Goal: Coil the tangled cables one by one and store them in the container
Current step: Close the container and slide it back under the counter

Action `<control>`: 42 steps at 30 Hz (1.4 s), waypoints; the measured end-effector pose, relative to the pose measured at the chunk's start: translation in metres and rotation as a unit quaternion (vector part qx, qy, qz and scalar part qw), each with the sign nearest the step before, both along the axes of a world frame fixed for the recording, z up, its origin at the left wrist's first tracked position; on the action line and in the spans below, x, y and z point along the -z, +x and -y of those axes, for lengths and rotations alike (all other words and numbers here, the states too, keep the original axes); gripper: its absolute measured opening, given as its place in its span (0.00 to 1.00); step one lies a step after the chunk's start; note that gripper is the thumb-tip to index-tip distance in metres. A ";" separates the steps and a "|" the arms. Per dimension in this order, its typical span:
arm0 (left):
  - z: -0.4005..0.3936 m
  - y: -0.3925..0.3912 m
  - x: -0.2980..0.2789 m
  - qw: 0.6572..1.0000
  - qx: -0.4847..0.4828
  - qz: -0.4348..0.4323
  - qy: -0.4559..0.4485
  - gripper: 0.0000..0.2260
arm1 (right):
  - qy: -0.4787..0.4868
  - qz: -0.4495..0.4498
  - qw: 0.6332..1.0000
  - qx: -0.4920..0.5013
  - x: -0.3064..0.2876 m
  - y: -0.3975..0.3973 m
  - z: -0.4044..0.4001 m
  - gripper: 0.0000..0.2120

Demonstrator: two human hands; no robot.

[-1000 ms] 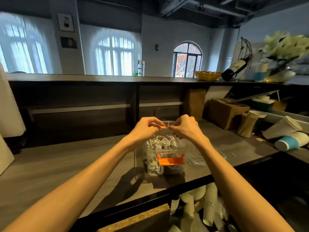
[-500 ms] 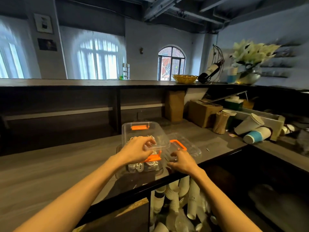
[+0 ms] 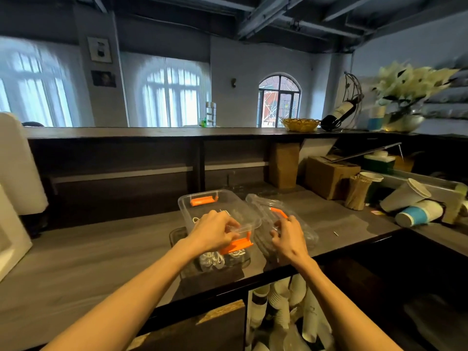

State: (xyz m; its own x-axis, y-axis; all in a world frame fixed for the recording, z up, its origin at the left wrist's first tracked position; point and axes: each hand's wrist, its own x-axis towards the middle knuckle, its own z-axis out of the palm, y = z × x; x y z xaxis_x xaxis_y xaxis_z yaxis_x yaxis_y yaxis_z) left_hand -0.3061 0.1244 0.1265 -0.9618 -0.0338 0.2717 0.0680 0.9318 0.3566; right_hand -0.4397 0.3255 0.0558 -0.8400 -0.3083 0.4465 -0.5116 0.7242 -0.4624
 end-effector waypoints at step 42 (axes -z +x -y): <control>0.165 -0.029 -0.024 0.982 -0.143 0.069 0.105 0.24 | -0.014 -0.096 0.982 -0.161 -0.074 0.150 0.116 0.20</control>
State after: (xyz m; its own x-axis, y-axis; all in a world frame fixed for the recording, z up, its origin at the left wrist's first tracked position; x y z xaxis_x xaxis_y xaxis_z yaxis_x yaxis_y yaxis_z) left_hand -0.3354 -0.0401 0.1506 -0.9319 -0.3495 0.0972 -0.2488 0.8107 0.5299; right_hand -0.2900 0.2095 0.1302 -0.5999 -0.5296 0.5997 -0.7922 0.4982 -0.3524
